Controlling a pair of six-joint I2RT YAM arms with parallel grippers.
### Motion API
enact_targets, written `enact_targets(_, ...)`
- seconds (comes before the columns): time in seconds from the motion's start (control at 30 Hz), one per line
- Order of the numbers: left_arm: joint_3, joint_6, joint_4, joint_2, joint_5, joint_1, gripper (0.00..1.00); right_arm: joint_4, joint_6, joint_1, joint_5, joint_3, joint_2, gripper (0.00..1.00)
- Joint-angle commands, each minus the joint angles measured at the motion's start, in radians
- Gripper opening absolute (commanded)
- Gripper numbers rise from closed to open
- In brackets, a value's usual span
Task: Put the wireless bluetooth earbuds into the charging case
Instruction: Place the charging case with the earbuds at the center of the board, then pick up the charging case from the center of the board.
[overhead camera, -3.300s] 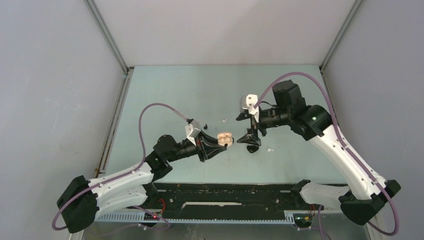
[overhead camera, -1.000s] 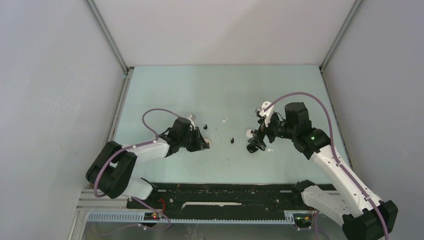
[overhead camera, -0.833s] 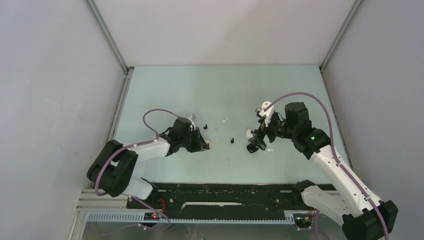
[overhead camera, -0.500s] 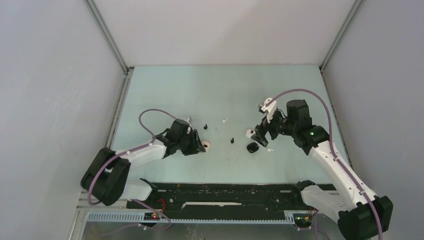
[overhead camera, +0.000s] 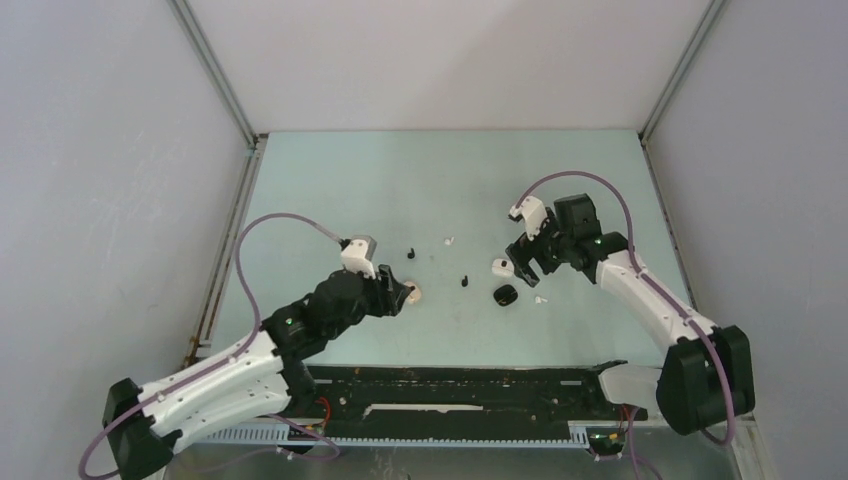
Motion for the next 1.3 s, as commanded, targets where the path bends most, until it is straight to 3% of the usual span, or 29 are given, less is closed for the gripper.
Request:
enact_targets(0.0,-0.084,0.004,0.168,-0.139,-0.197,-0.077,0.65,0.009,-0.023,-0.006,0.085,0.034,0.085,0.91)
enact_targets(0.1,-0.224,-0.075,0.324,-0.179,-0.232,-0.075,0.81,-0.001,-0.007,-0.006,0.104,0.081,0.164,0.80)
enact_targets(0.27,-0.265,-0.103,0.367,-0.138,-0.155,-0.077,0.79,-0.044,0.026,-0.004,0.094,0.175,0.305,0.69)
enact_targets(0.57,-0.277,-0.098,0.442,-0.142,0.057,-0.091,0.75,-0.072,0.025,-0.005,0.070,0.314,0.503,0.66)
enact_targets(0.87,-0.251,-0.043,0.480,-0.121,0.121,-0.119,0.75,-0.198,-0.054,0.005,-0.175,0.376,0.619,0.71)
enact_targets(1.13,-0.261,-0.061,0.535,-0.062,0.098,-0.122,0.75,-0.360,-0.044,0.088,-0.216,0.376,0.624,0.71)
enact_targets(1.27,-0.265,-0.065,0.548,-0.048,0.101,-0.123,0.75,-0.413,-0.070,0.136,-0.343,0.377,0.556,0.72)
